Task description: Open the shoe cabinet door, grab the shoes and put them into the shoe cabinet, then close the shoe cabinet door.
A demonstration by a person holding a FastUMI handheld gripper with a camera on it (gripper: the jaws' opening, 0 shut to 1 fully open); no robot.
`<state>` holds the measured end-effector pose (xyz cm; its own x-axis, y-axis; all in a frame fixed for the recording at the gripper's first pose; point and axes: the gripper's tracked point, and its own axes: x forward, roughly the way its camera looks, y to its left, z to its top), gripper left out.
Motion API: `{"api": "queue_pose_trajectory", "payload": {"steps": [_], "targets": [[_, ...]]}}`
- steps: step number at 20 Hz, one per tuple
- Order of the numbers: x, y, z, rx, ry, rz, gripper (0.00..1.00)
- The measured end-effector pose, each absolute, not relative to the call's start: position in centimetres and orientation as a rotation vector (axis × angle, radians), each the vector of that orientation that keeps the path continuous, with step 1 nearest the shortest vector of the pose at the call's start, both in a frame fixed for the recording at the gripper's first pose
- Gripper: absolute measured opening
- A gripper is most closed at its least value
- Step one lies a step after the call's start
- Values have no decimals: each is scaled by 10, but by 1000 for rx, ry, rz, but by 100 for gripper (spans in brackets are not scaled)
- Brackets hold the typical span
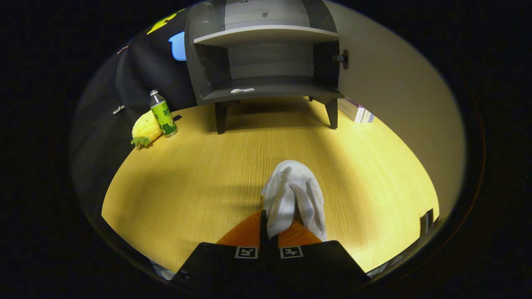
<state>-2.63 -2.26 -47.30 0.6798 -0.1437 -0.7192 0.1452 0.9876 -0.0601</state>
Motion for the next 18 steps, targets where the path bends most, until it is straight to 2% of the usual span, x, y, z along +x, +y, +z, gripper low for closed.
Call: {"api": "queue_pose_trajectory", "payload": {"steps": [7,14,18], "targets": [[3,-2,-372,-17,694,-193,5],[101,11,-240,-97,488,-159,5],[169,12,-198,-150,428,-102,5]]}}
